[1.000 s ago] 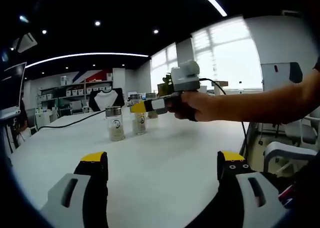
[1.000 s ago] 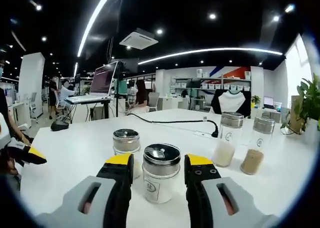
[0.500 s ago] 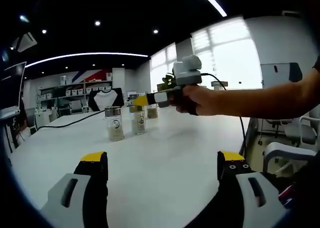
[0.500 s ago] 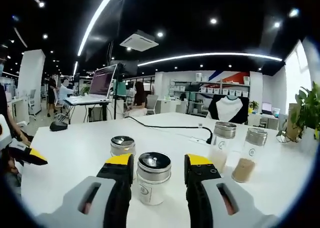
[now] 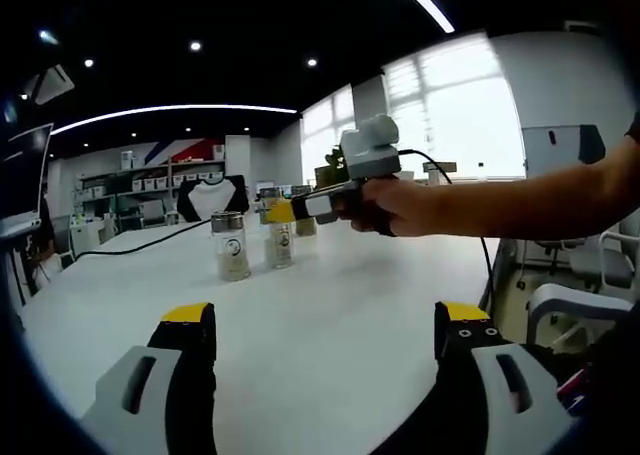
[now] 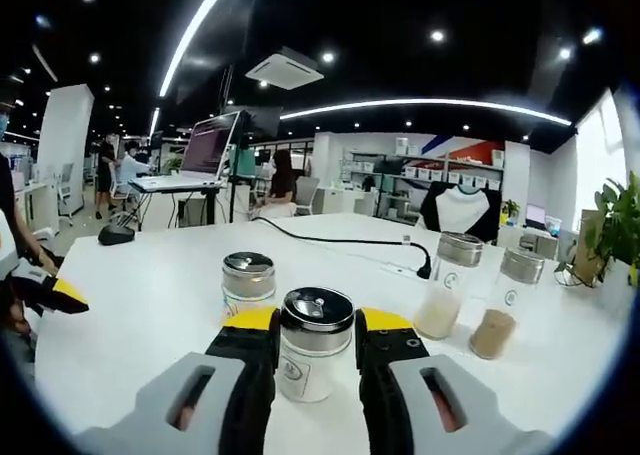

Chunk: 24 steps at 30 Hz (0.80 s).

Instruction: Rotate the seasoning bottle until the label or dispensing opening points toward the visible target arrow and the bottle remains upright within the marked orientation range

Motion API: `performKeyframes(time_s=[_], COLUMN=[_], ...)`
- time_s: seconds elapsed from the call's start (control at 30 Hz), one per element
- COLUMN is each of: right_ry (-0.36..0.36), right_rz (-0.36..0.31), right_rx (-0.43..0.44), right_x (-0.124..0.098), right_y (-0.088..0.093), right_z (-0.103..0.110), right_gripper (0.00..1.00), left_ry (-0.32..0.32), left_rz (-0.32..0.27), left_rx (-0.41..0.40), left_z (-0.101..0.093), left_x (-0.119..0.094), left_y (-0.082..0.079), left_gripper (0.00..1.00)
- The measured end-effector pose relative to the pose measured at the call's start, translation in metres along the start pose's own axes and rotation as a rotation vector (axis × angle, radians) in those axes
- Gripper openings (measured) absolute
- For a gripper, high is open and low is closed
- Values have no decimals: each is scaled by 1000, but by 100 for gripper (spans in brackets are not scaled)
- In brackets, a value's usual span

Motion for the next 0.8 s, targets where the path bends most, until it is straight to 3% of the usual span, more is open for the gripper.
performKeyframes(time_s=[0.3,0.67,0.8], right_ry=[-2,1,29], right_rz=[-9,-72,-73], right_rx=[-1,24,10], right_x=[0,-10,-11], right_y=[-2,-24,-24], right_z=[-1,-5,-12], right_gripper=[27,30,31], left_ry=[0,21,33], left_rz=[0,8,-3], left_rx=[3,13,-4], left_z=[0,-6,-8], left_x=[0,2,2], left_y=[-1,1,-1], left_gripper=[95,96,96])
Point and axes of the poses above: the point that each gripper's makers call its tool centre point, and the gripper's own axes: x roughly forward along the fingers, z roughly to its left, y roughly out of its underside, the point moved 3 cm from there along -x, roughly backward along the fingers
